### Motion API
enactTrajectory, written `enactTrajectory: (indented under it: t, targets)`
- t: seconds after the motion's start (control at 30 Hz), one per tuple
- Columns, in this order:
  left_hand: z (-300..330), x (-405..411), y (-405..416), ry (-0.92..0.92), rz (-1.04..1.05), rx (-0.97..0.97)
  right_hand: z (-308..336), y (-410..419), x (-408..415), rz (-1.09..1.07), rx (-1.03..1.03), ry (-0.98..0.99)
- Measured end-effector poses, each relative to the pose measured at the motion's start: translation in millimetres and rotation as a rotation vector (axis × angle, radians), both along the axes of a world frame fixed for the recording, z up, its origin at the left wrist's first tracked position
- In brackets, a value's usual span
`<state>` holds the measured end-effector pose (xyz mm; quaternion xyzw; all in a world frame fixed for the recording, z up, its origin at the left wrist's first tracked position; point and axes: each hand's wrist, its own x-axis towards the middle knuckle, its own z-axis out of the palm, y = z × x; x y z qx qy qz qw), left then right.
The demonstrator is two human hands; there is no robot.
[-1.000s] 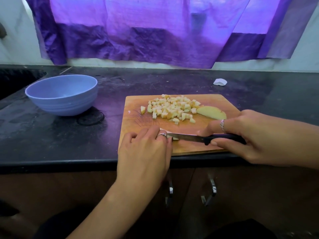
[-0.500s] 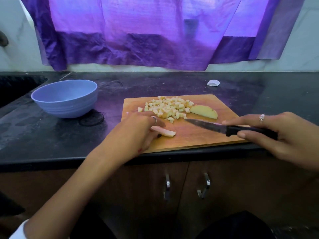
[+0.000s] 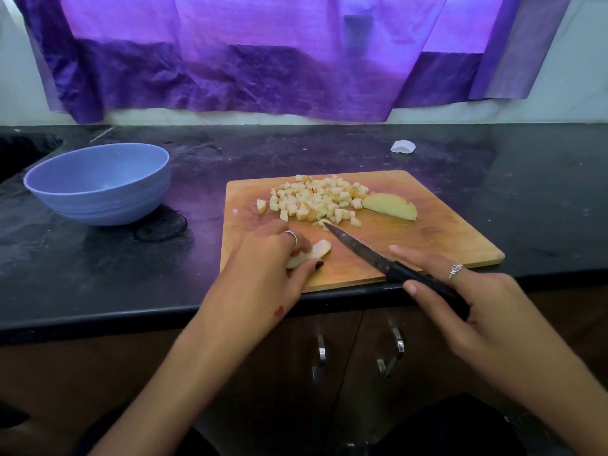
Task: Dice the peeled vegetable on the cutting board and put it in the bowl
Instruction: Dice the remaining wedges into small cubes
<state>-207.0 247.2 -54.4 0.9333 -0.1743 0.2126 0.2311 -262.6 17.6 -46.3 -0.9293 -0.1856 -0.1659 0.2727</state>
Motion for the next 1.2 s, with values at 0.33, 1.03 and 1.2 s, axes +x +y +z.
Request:
enactTrajectory:
  t: [0.33, 1.03, 1.2]
  targets:
    - [-12, -12, 3, -0.043, 0.12, -0.082, 4, 13, 20, 0.017, -0.149, 0.108]
    - [-23, -11, -1, -0.091, 0.151, -0.243, 18, 9, 26, 0.075, -0.279, -0.081]
    - [-22, -11, -2, -0.091, 0.155, -0.244, 18, 18, 23, 0.117, -0.244, -0.007]
